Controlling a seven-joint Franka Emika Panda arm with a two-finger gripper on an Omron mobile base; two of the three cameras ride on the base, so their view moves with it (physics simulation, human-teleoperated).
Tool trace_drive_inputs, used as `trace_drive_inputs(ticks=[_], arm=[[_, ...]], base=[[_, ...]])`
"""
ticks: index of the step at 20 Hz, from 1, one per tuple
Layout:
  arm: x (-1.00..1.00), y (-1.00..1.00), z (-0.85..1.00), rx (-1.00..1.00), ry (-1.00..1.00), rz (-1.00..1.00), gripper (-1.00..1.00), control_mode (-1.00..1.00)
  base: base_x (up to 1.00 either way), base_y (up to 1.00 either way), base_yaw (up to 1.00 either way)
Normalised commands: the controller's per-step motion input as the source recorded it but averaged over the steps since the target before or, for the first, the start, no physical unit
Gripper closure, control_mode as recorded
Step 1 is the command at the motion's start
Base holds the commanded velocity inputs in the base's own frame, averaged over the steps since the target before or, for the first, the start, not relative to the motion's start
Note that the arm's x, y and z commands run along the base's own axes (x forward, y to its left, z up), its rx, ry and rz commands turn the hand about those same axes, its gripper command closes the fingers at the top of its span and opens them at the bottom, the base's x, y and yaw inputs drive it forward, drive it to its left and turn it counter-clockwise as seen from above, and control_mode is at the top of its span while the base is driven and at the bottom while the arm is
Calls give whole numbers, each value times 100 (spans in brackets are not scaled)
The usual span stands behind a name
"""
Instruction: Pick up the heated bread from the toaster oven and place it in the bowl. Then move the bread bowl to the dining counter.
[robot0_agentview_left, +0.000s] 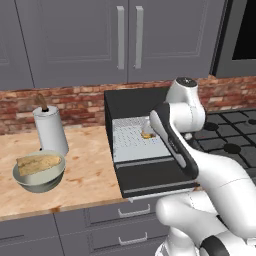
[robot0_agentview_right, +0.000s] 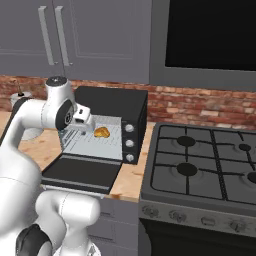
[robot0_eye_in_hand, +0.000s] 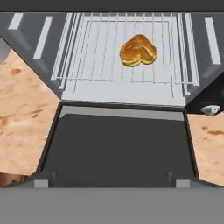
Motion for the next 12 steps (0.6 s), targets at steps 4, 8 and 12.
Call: trace_drive_inputs(ticks=[4, 8, 12], arm=[[1, 51, -31, 2, -22, -6, -100, -100], [22, 56, -11, 0, -16, -5, -100, -100], [37, 31, -10, 0, -7, -4, -100, -100]], base=[[0, 0, 0], [0, 0, 0], [0, 0, 0]])
